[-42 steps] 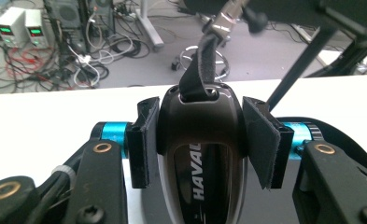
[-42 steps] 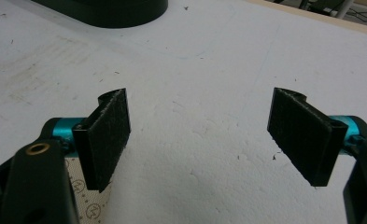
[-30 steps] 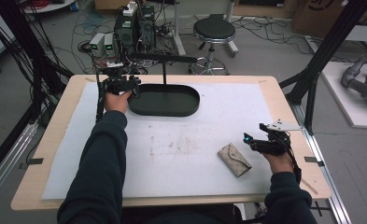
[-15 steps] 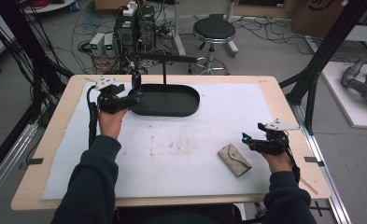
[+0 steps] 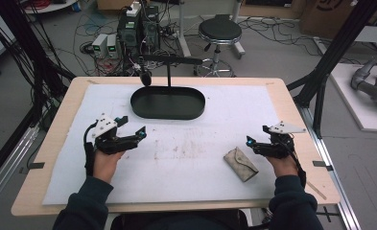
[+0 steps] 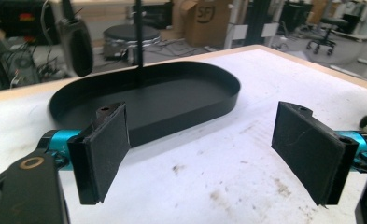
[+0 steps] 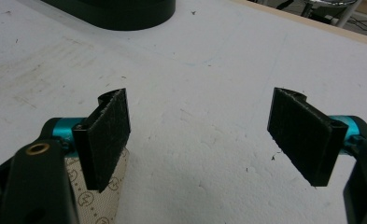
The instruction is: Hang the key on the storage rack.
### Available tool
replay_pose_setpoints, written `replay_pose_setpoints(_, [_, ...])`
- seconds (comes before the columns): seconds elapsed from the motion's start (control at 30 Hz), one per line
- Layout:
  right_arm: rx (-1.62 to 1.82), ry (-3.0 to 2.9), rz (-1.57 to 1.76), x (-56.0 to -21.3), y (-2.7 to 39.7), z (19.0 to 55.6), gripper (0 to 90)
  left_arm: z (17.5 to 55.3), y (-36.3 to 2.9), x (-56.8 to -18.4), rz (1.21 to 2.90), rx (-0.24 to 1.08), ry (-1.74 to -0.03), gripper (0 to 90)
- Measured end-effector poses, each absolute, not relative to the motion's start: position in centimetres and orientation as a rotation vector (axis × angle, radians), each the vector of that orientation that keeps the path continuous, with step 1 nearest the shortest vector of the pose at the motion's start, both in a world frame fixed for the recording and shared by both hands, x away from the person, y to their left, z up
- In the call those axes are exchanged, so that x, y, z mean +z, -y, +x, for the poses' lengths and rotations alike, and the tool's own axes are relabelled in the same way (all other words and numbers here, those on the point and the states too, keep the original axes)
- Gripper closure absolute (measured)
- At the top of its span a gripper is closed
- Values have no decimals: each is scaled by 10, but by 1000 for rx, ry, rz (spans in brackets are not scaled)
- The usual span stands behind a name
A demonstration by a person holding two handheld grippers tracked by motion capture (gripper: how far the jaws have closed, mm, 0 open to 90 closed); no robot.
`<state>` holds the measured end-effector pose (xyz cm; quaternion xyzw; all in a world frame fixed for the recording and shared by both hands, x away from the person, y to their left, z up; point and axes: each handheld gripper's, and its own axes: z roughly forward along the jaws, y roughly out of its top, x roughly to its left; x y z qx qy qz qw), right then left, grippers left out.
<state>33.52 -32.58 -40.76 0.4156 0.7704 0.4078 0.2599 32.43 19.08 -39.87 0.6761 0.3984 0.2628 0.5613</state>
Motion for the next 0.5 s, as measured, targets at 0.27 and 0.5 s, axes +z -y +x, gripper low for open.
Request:
replay_pose_setpoints(0.27, [1088, -2086, 1139, -409, 323, 337, 216, 322, -206, -401, 1571, 677, -970, 180])
replay_pose_setpoints(0.5, [1102, -2098, 1107, -408, 321, 333, 216, 322, -213, -399, 1549, 690, -986, 180])
